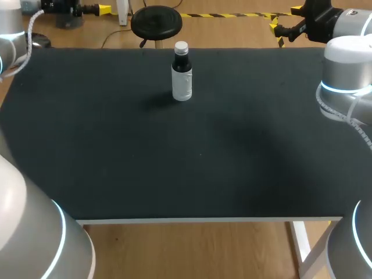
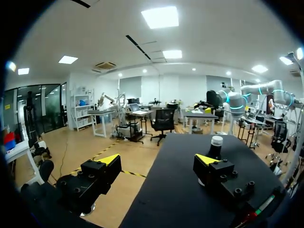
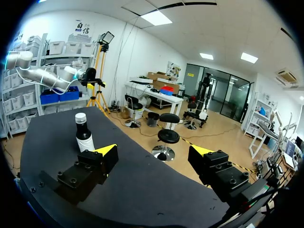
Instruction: Unscrew the bottle cap
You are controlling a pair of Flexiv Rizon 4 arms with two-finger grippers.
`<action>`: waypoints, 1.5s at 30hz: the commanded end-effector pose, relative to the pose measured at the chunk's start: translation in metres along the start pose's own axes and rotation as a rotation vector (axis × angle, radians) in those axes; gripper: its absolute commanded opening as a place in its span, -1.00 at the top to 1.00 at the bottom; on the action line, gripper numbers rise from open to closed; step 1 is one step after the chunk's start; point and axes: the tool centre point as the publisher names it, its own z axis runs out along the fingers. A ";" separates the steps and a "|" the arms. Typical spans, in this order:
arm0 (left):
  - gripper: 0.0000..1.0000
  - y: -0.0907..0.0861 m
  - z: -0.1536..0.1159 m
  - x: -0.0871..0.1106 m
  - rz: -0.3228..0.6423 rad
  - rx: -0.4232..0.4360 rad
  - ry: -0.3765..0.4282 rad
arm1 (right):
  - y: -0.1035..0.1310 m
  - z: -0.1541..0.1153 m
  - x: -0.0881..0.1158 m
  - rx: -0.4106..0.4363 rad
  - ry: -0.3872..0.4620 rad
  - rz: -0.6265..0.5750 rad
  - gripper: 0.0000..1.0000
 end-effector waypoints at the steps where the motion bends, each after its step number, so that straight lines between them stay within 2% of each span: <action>1: -1.00 0.000 0.000 0.002 0.001 -0.001 -0.003 | 0.000 -0.001 0.000 0.002 0.000 0.000 -1.00; 36: -1.00 0.000 0.000 0.002 0.001 -0.001 -0.003 | 0.000 -0.001 0.000 0.002 0.000 0.000 -1.00; 41: -1.00 0.001 -0.010 -0.013 0.021 0.010 0.025 | 0.000 -0.001 0.000 0.002 0.000 0.000 -1.00; 45: -1.00 -0.002 -0.004 -0.009 0.042 0.023 0.046 | 0.000 -0.001 0.000 0.002 0.000 0.000 -1.00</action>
